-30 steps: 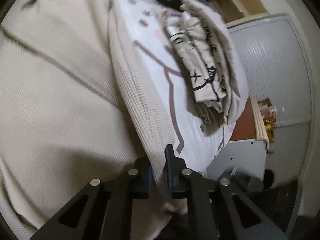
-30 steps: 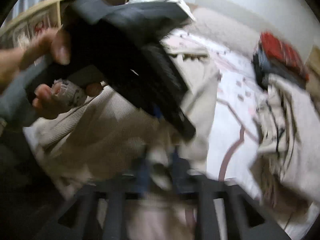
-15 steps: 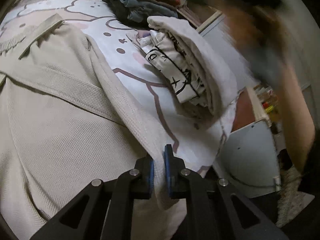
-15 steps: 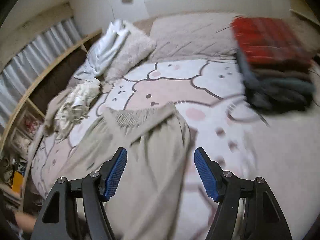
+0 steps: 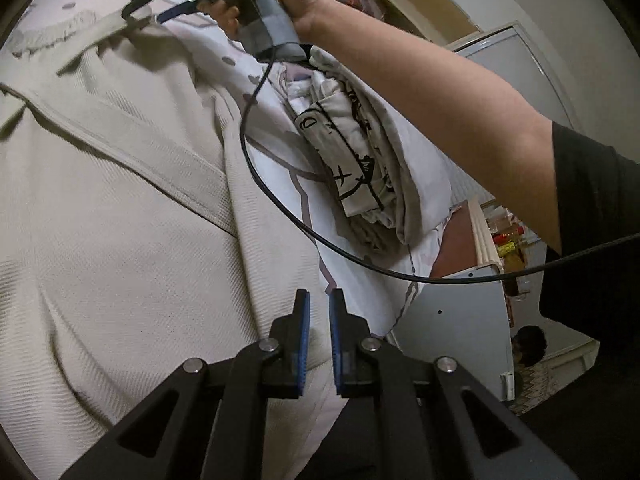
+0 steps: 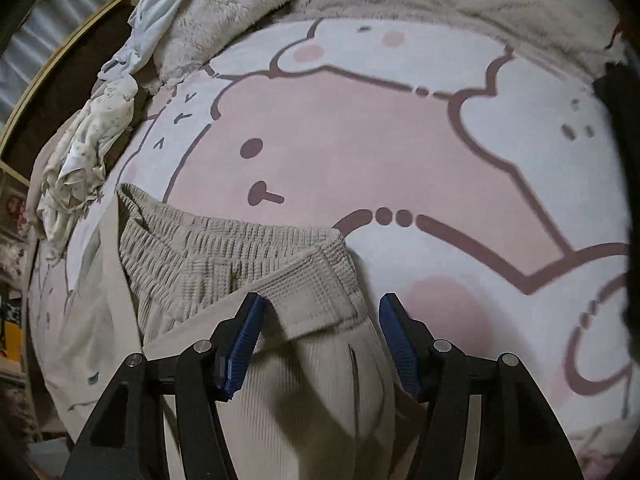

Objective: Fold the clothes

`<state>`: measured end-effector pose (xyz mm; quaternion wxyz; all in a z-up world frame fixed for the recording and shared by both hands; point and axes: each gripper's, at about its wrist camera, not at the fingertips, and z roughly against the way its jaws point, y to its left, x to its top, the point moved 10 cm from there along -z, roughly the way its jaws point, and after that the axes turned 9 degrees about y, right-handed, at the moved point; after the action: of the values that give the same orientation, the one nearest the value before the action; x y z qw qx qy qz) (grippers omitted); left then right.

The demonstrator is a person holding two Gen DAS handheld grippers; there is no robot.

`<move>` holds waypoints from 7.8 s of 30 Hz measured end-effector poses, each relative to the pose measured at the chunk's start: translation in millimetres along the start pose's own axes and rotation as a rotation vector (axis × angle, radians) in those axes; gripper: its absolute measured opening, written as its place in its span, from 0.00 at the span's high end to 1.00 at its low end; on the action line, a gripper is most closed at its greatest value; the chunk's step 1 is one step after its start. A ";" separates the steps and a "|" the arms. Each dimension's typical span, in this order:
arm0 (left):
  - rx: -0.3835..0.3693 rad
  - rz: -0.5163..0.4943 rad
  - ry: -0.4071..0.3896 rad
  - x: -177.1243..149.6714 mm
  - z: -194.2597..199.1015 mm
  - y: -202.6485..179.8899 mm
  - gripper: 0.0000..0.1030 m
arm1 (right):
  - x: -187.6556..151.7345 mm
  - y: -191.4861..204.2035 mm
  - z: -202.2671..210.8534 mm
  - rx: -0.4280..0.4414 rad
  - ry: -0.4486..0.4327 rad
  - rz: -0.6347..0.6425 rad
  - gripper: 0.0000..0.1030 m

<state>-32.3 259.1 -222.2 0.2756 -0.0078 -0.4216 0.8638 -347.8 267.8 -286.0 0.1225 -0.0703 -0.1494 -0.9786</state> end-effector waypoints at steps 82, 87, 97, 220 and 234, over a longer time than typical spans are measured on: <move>0.057 0.557 -0.515 -205.9 273.2 182.3 0.96 | 50.0 267.8 -22.8 -0.145 0.023 -0.149 0.79; 0.133 0.574 -0.509 -207.9 285.0 202.9 0.96 | 62.2 267.8 -51.6 -0.177 0.040 -0.203 0.79; 0.252 0.603 -0.413 -217.6 288.4 250.7 0.95 | 90.6 267.8 -46.9 0.134 -0.110 -0.374 0.22; 0.671 0.142 -0.066 -180.1 128.9 135.4 0.54 | -353.1 162.7 20.5 0.778 -0.022 -0.504 0.25; 0.652 0.133 -0.122 -180.7 127.5 135.8 0.50 | -347.7 223.3 -13.4 0.751 0.235 -0.407 0.25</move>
<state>25.7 12.7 -279.2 0.1811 0.1051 -0.1374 0.9681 42.9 133.1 -297.8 -0.0393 0.1218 -0.4904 -0.8620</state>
